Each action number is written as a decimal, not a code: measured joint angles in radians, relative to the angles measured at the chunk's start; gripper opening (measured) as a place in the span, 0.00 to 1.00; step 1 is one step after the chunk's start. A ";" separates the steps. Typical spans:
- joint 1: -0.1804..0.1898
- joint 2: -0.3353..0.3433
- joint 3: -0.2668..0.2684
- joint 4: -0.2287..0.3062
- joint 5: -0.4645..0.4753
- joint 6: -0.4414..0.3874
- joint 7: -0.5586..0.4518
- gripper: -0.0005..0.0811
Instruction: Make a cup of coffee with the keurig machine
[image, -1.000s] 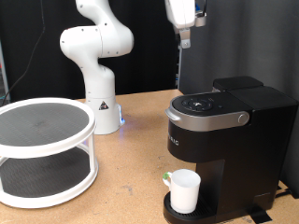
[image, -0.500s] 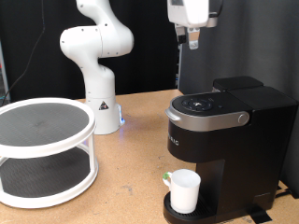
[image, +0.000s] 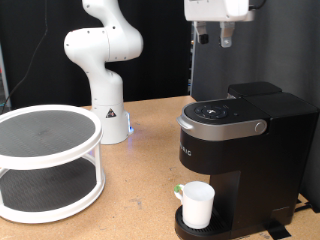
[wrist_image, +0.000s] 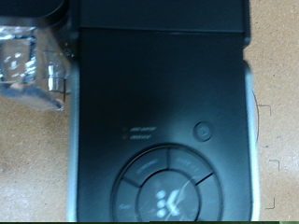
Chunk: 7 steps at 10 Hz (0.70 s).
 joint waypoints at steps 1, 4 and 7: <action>0.000 0.027 0.002 0.026 -0.001 -0.001 0.001 0.99; -0.001 0.080 0.002 0.078 -0.001 -0.015 0.017 0.99; -0.002 0.080 -0.002 0.084 -0.023 -0.052 -0.107 0.99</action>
